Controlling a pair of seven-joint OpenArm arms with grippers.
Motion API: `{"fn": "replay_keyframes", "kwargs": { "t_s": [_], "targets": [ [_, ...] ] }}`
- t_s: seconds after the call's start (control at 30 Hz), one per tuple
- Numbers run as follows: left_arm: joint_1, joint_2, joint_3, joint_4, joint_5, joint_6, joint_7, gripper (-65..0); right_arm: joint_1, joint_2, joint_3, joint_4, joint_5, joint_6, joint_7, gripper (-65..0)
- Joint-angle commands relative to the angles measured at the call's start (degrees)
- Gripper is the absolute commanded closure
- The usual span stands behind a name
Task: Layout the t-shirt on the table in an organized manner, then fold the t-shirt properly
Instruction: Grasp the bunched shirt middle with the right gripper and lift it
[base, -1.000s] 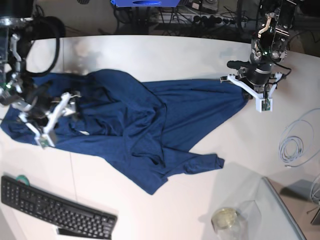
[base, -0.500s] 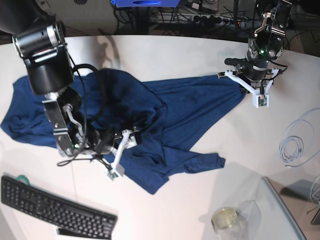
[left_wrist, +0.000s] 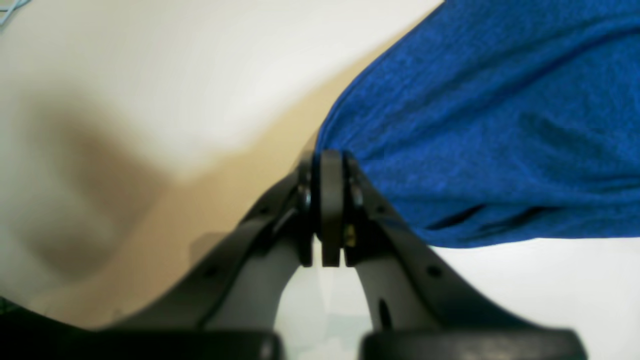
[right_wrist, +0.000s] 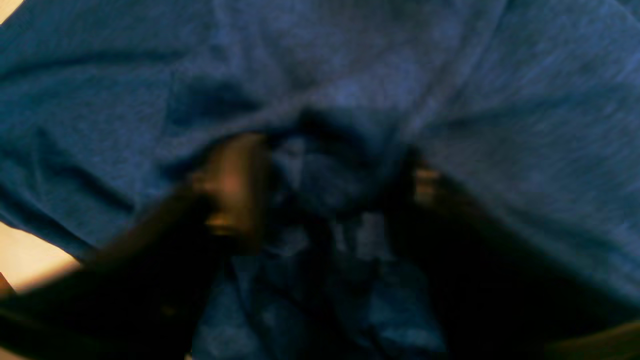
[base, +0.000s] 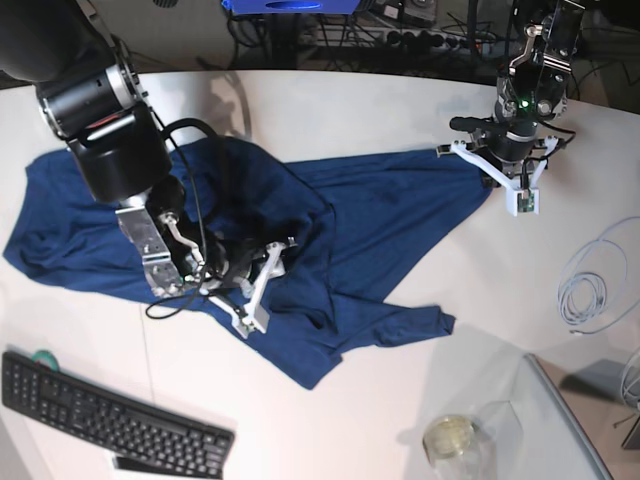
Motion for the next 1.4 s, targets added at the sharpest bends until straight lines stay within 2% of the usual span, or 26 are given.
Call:
{"fn": "replay_keyframes", "kwargs": {
  "t_s": [0.0, 0.07, 0.1, 0.23, 0.43, 0.5, 0.6, 0.77, 0.83, 0.93, 1.03, 1.1, 1.2, 1.3, 1.37],
  "targets": [
    [-0.36, -0.71, -0.43, 1.1, 0.44, 0.15, -1.13, 0.0, 1.53, 0.06, 0.13, 0.68, 0.45, 0.2, 0.48, -16.1],
    [-0.36, -0.71, -0.43, 1.1, 0.44, 0.15, -1.13, 0.0, 1.53, 0.06, 0.13, 2.18, 0.54, 0.2, 0.13, -2.1],
    [-0.36, -0.71, -0.43, 1.1, 0.44, 0.15, -1.13, 0.0, 1.44, 0.15, 0.13, 3.85, 0.54, 0.2, -0.05, 0.0],
    [-0.36, -0.71, -0.43, 1.1, 0.44, 0.15, -1.13, 0.0, -0.23, 0.59, 0.57, 12.11, 0.54, 0.2, -4.88, -0.8],
    [-2.47, -0.71, -0.43, 1.1, 0.44, 0.15, -1.13, 0.0, -6.38, 2.44, 0.66, 31.45, 0.63, 0.11, -16.75, -1.1],
    [-3.52, -0.71, -0.34, 1.1, 0.44, 0.15, -1.13, 0.0, -7.87, 2.44, 0.66, 34.44, 0.28, 0.11, -18.86, -2.7],
    [-4.75, -0.71, -0.34, 1.1, 0.44, 0.07, -1.13, 0.0, -7.87, 2.44, 0.66, 30.22, 0.28, 0.11, -17.54, -10.1],
    [-4.93, -0.71, -0.34, 1.1, 0.44, 0.07, -1.13, 0.0, -5.32, 2.09, 0.66, 18.53, 0.28, 0.11, -13.5, -32.9],
    [-4.67, -0.71, -0.34, 1.1, 0.44, 0.07, -1.13, 0.0, -5.06, 2.26, 0.66, 17.74, 0.28, 0.03, -13.23, -37.7],
    [-3.79, -0.71, -0.34, 1.1, 0.44, 0.07, -1.13, 0.0, -5.24, 2.35, 0.66, 22.4, 0.28, -1.03, -13.23, -38.0],
    [-3.43, -0.79, -0.34, 1.1, 0.44, 0.07, -1.13, 0.0, -5.06, 2.17, 0.39, 27.06, 0.28, -6.04, -12.97, -38.3],
    [-3.35, -0.79, -0.34, 1.1, 0.44, 0.07, -1.13, 0.0, -2.78, 1.91, 0.04, 25.65, 0.19, -7.62, -10.6, -40.5],
    [-3.35, -0.79, -0.34, 1.1, 0.44, 0.07, -1.13, 0.0, 1.97, 0.68, -0.04, 14.66, 0.19, -7.62, -5.15, -47.0],
    [-3.35, -0.79, -0.34, 1.1, 0.44, 0.07, -1.13, 0.0, 6.98, 0.06, -0.04, 1.91, 0.19, -7.45, -0.84, -46.8],
    [-3.35, -0.79, -0.34, 1.1, 0.44, 0.07, -1.13, 0.0, 8.48, -0.73, -0.04, -2.13, 0.19, -6.13, 1.8, -46.5]
  ]
}}
